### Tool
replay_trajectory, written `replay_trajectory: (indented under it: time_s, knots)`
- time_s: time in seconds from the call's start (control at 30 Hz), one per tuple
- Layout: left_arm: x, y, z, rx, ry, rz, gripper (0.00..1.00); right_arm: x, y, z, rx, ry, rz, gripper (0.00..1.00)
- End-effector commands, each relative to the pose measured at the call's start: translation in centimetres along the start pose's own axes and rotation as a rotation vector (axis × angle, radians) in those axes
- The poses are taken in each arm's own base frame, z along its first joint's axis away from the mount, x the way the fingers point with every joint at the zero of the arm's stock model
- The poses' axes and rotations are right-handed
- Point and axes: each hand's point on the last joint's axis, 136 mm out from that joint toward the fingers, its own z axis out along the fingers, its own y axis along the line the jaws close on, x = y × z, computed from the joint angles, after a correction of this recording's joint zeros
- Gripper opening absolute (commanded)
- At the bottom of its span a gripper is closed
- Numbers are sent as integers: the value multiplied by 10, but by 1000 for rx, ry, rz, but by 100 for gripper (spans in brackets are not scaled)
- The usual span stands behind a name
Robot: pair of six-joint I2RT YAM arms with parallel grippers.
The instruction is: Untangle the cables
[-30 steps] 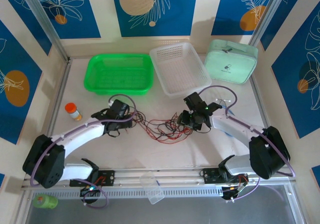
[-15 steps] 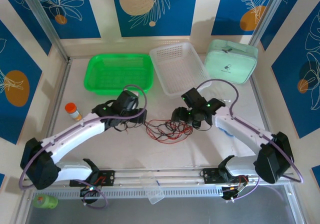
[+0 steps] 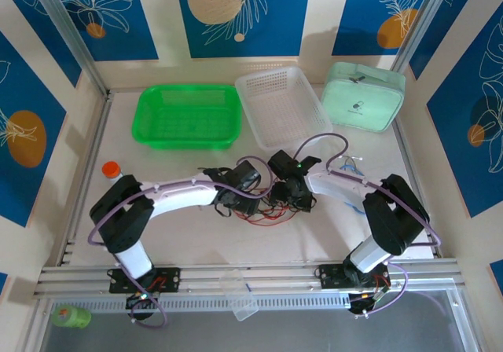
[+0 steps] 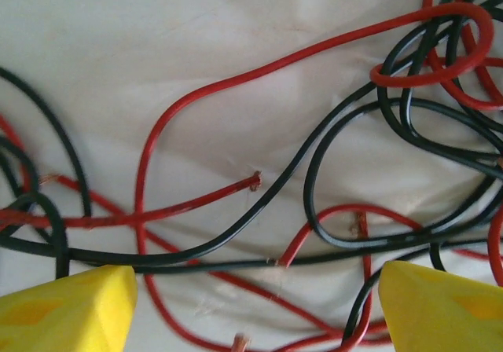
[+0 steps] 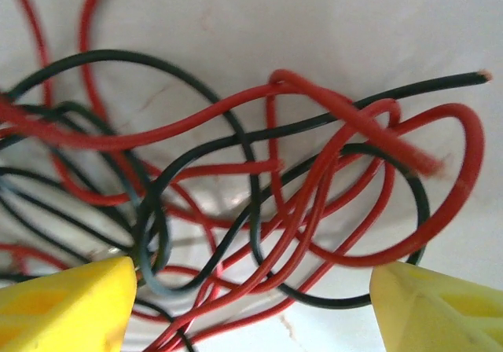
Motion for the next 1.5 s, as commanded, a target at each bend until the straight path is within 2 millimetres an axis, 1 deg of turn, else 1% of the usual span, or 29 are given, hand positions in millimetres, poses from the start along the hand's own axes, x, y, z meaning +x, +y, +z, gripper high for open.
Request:
replay_trajectory:
  time_s: [0.0,0.03,0.13,0.27,0.33,0.4,0.47,0.53,0.6,0.7,0.77,0.9,1.03,1.17,1.37,1.47]
  knots:
    - [-14,-7,6,-4,-33,-63,80,-4,-10,12,48,-40,48,79]
    - [-12,-2,10,-30,-23,-67,80,-4,-11,15,52,-45,56,79]
    - [-2,21,22,-156,12,-72,81,-2,-16,24,55,-50,83,78]
    - [20,60,35,-310,71,-88,81,0,-21,29,51,-49,105,76]
    - [30,77,36,-353,84,-114,81,1,-25,28,52,-51,112,73]
    - [40,95,35,-389,95,-142,81,1,-30,27,54,-52,123,68]
    - [47,111,30,-421,96,-168,81,1,-36,25,56,-53,137,60]
    - [52,125,24,-444,92,-193,81,1,-43,23,56,-55,154,49]
    - [55,137,17,-460,85,-217,81,2,-49,21,47,-53,169,35]
    - [56,150,8,-474,72,-246,81,2,-52,16,16,-52,183,17]
    - [57,155,4,-476,66,-258,81,1,-47,11,-31,-57,169,11]
    - [59,161,0,-484,67,-276,81,-2,-29,-5,-153,-55,121,2]
    - [64,169,-6,-503,70,-290,81,-2,-13,-25,-264,-34,72,2]
    - [63,174,-14,-507,49,-313,82,4,-12,-37,-299,-6,62,15]
    - [47,171,-33,-490,-10,-326,82,9,-24,-48,-293,-14,82,34]
    - [35,165,-43,-452,-45,-321,82,7,-23,-58,-303,-42,69,44]
